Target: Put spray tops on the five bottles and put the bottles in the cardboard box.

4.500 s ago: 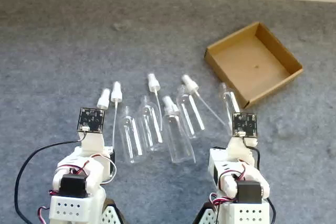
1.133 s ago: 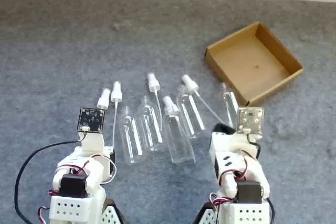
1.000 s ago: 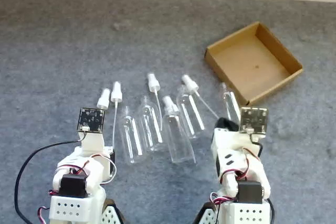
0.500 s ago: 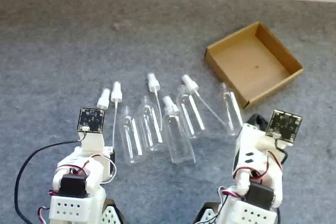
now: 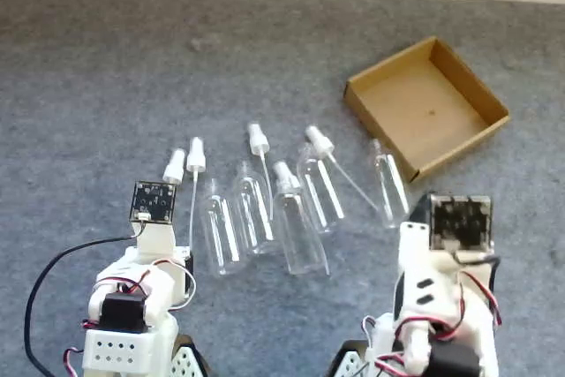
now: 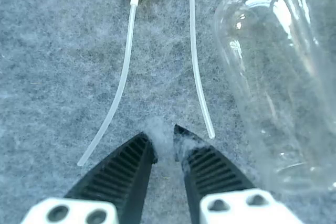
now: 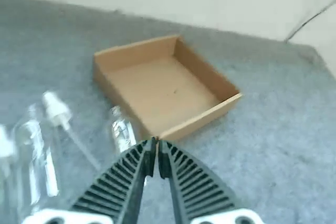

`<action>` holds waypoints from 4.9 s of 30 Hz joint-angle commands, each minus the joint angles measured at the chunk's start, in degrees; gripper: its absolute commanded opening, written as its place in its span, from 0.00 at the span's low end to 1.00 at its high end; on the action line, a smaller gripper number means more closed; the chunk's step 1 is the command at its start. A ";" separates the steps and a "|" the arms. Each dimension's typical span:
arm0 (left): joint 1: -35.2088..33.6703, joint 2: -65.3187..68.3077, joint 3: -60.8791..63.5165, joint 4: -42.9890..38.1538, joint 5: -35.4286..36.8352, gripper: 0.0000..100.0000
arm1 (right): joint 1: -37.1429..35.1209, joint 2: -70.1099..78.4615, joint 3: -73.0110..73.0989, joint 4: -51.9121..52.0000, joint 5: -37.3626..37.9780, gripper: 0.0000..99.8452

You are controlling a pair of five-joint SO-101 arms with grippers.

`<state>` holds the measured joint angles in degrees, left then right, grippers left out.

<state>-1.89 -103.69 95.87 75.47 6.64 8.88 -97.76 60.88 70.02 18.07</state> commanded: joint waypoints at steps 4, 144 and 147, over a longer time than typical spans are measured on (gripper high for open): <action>0.66 -0.31 1.19 0.09 0.35 0.00 | -7.87 23.08 -11.03 1.27 0.97 0.00; 0.66 -0.31 1.19 0.09 0.35 0.00 | -21.93 93.41 -30.20 -13.14 1.41 0.26; 0.66 -0.31 1.19 0.09 0.35 0.00 | -21.85 93.41 -30.20 -13.23 1.41 0.29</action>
<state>-1.89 -103.69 95.87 75.47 6.64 -13.19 -3.87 30.81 57.80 18.77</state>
